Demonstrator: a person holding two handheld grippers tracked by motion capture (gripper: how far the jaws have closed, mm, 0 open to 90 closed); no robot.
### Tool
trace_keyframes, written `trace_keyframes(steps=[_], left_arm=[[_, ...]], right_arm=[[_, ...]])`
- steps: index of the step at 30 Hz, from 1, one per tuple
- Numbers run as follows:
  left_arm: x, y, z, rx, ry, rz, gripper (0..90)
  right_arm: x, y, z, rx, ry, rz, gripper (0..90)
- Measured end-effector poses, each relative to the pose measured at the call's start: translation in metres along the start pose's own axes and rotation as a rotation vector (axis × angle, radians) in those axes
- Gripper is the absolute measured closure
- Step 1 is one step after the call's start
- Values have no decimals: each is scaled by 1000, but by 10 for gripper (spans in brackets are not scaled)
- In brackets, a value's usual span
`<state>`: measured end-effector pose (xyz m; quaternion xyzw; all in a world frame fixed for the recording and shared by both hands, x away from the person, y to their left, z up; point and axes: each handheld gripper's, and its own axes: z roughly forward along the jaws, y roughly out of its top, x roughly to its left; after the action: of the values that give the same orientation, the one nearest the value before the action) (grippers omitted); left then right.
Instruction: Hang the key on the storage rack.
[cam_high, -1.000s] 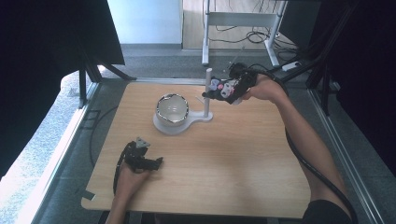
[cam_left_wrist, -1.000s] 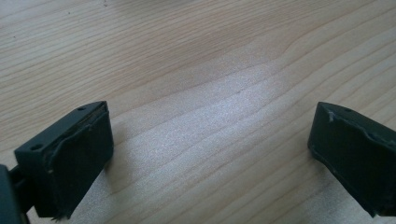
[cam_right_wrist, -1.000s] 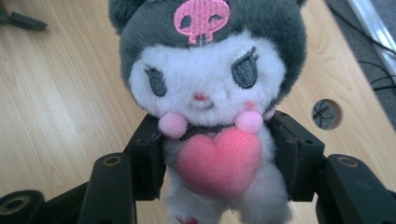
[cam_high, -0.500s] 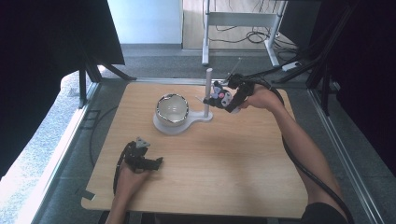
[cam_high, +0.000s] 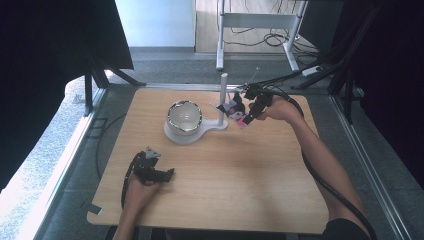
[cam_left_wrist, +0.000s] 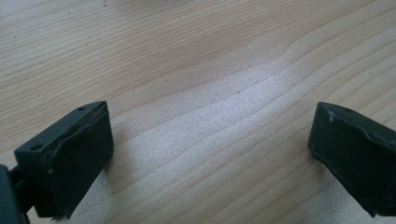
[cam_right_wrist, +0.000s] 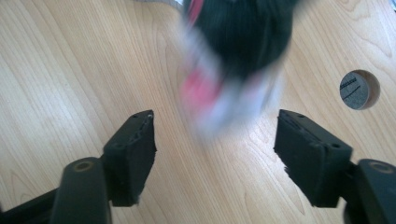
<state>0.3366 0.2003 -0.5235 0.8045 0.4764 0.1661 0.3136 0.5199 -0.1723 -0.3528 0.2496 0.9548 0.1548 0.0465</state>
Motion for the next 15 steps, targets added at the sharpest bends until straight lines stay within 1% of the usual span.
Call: trace_keyframes(steps=[2,4,7,10,14,15], left_arm=[[0,0,0,0,0,0,0],[0,0,0,0,0,0,0],[0,0,0,0,0,0,0],[0,0,0,0,0,0,0],[0,0,0,0,0,0,0],[0,0,0,0,0,0,0]], right_arm=[[0,-3,0,-3,-4,-9,262],[0,-3,0,-4,-2,-6,257],[0,-5,0,-13,-14,-7,225],[1,-8,-2,-39,-32,-8,176],[3,-11,-3,-52,-41,-15,146],[4,-13,-4,-63,-43,-21,140]])
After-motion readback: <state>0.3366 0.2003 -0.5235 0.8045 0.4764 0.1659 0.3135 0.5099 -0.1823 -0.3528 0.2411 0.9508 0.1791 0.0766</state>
